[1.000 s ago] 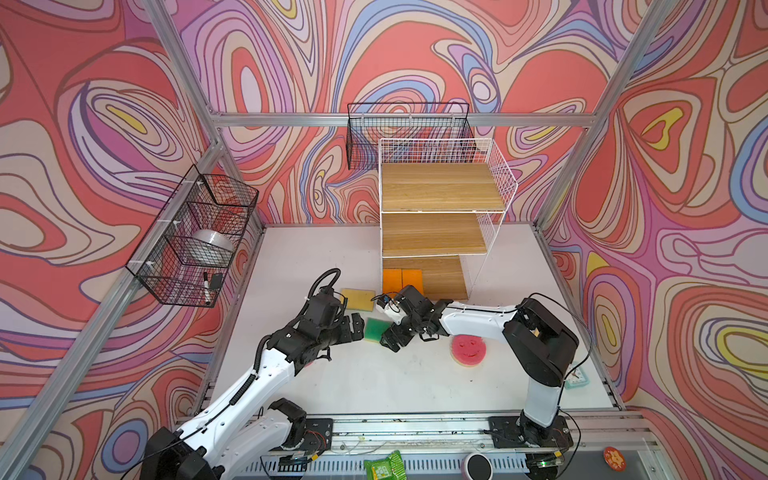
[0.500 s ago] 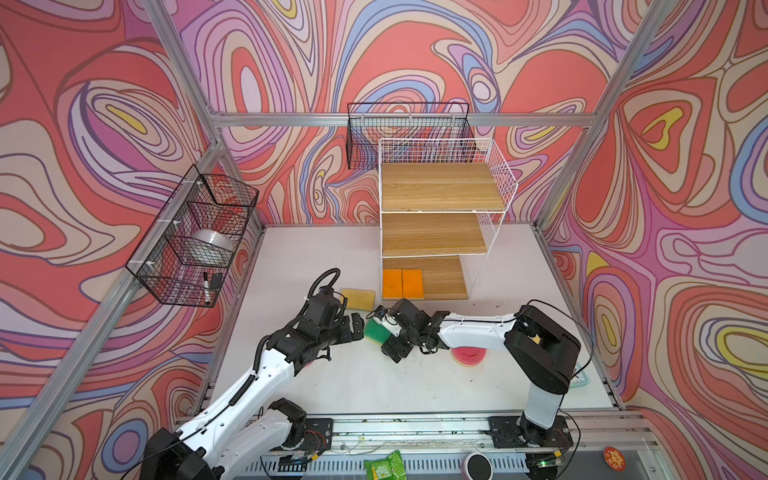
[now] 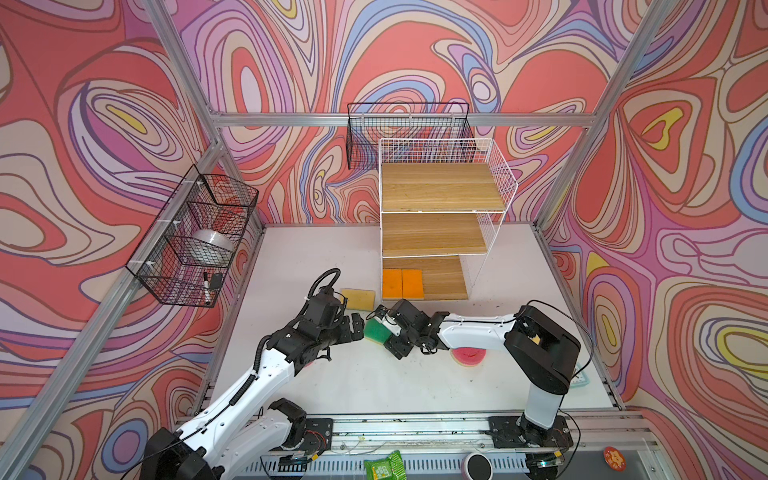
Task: Place and organize the cleaning sponges onto the shelf
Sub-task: 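Close the right gripper on the green sponge's end and lift it, then carry the green sponge with the right gripper up to the middle shelf board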
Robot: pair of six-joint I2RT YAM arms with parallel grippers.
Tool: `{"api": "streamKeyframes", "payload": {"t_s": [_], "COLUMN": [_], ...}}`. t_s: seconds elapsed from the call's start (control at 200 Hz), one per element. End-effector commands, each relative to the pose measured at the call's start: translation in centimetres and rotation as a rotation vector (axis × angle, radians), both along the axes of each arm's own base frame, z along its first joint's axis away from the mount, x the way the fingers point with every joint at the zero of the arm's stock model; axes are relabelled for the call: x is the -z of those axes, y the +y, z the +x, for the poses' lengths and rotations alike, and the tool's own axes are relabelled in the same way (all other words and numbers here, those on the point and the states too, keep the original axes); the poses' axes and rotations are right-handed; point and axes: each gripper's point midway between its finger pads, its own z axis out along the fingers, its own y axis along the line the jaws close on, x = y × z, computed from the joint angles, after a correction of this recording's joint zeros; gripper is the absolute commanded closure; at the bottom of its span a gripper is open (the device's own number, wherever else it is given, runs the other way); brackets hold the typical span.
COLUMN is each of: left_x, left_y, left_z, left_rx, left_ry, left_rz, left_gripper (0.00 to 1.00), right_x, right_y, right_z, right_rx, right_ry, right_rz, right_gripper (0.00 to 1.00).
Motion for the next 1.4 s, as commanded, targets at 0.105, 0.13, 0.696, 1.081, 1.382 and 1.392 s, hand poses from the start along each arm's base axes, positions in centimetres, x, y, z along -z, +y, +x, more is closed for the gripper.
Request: {"api": "streamKeyframes", "payload": {"t_s": [0.105, 0.13, 0.696, 1.081, 1.382, 1.392], "left_x": [-0.2, -0.2, -4.3, -7.7, -7.6, -7.6], "left_y": [0.1, 0.2, 1.2, 2.0, 2.0, 2.0], "left_z": [-0.1, -0.1, -0.6, -1.3, -1.7, -1.7], "left_rx": [-0.005, -0.006, -0.010, -0.004, -0.010, -0.009], "left_ry": [0.008, 0.008, -0.067, -0.121, -0.120, -0.119], "left_rz": [-0.007, -0.007, 0.010, 0.018, -0.002, -0.002], "left_gripper": [0.00, 0.00, 0.00, 0.00, 0.00, 0.00], "right_x": [-1.3, -1.4, -8.3, -14.4, -19.8, -19.9], "right_y": [0.5, 0.5, -0.5, -4.7, -8.8, -8.9], "right_z": [-0.2, -0.2, -1.0, -2.2, -2.4, -2.3], "right_rx": [-0.015, -0.014, 0.036, 0.195, 0.439, 0.448], "right_ry": [-0.053, -0.057, -0.088, -0.093, -0.133, -0.135], "right_rz": [0.016, 0.016, 0.122, 0.151, 0.278, 0.280], "right_gripper": [0.30, 0.30, 0.30, 0.34, 0.36, 0.36]}}
